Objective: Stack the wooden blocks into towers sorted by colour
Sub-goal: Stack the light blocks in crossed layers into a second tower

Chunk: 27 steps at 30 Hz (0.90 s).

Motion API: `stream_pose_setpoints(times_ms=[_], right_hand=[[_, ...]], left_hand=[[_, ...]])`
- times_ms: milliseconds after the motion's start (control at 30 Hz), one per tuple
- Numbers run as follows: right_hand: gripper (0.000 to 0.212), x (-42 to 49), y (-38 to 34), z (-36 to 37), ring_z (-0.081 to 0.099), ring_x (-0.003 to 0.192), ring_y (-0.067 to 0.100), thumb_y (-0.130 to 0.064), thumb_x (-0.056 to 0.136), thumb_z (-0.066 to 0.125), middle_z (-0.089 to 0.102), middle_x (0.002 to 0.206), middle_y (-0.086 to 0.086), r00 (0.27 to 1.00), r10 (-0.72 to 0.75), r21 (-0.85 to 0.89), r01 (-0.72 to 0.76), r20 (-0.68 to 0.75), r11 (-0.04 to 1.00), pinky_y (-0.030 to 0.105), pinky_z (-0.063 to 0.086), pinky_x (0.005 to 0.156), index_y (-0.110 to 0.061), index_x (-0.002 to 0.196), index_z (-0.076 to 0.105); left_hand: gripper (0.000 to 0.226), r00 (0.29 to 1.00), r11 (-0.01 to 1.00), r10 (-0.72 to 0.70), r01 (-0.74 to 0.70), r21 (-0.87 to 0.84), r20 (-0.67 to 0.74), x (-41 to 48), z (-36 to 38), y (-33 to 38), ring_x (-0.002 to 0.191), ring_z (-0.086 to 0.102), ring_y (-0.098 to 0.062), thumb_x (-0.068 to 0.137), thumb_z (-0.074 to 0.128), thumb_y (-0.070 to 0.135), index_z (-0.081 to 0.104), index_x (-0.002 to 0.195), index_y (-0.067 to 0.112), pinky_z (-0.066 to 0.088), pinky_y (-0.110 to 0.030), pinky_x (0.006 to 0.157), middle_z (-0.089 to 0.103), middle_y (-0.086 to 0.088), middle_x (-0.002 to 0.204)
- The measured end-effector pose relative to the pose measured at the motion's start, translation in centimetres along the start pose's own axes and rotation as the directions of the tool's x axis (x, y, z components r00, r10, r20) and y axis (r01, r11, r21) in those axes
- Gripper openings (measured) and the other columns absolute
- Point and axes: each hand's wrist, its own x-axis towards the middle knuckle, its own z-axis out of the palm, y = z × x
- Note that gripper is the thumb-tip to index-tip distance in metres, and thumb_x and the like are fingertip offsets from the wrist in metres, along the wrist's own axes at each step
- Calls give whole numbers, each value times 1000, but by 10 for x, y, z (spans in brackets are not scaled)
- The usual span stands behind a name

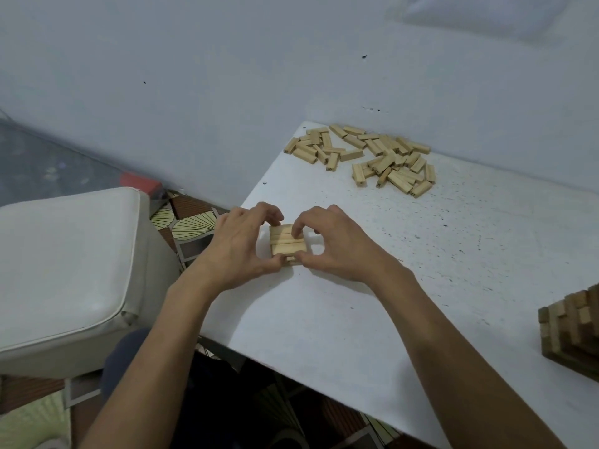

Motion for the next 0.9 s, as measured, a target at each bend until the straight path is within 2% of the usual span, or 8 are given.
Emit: stream_pose_setpoints(times_ms=[167,533,667,767,900], right_hand=[[29,1,1,0,44,101,16,-33,82,72,59,110,-9,1000,6,20,-6,7,1000,27,38,79,-28,107,59],[32,0,7,3,53,99,13,-33,80,76,58,113,-7,999,8,111,-11,35,994,26,45,79,-26,107,60],[31,-1,8,5,59,93,7,-31,78,78,59,110,-9,999,16,197,-23,36,980,31,53,83,-28,103,60],[29,-1,9,7,60,91,6,-27,78,78,59,106,-11,1000,18,213,-23,25,977,33,54,83,-28,101,60],[29,-1,9,7,60,90,5,-25,78,78,59,105,-11,1000,15,215,-17,13,977,33,54,83,-27,101,61]], left_hand=[[55,1000,999,-6,7,-53,18,-1,0,-4,106,44,-11,66,59,60,39,114,44,34,-41,99,53,22,114],[53,999,997,14,-10,-76,53,-2,-1,-3,108,49,-7,68,61,58,49,116,37,40,-44,98,56,20,115],[53,998,995,14,-7,-104,61,-1,0,-2,104,54,-8,70,71,52,54,115,32,45,-40,92,61,15,112],[50,999,993,11,-6,-119,45,-2,2,0,100,55,-11,73,82,37,55,115,28,46,-38,88,61,14,107],[51,999,992,12,-7,-128,38,-1,1,0,101,57,-8,73,83,36,55,115,28,47,-34,87,63,15,109]])
